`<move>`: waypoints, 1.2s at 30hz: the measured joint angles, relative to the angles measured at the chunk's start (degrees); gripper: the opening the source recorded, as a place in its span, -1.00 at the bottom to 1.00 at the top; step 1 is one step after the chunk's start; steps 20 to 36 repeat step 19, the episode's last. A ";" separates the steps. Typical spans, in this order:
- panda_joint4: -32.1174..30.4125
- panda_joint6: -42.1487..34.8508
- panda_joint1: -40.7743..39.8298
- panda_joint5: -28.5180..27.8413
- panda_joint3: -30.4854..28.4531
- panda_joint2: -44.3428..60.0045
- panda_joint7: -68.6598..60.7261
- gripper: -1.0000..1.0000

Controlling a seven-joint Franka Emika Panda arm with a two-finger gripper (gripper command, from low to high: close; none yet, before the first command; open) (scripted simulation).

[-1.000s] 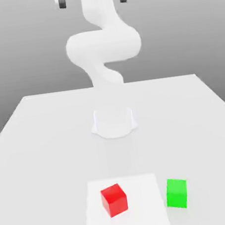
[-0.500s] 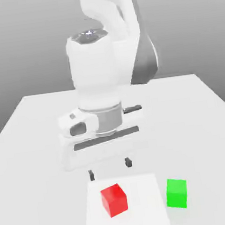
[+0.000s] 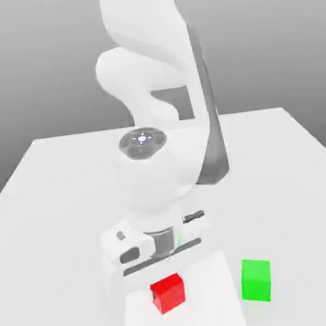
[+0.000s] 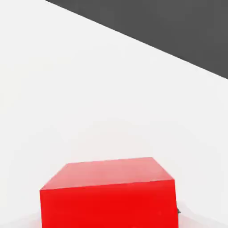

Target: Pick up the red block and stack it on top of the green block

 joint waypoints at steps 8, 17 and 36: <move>0.00 -11.51 9.92 -2.96 4.22 -11.56 10.44 -1.00; 1.54 -4.81 17.19 -3.86 4.77 -3.35 17.85 1.00; 1.54 -4.81 17.19 -3.86 4.77 -3.35 17.85 1.00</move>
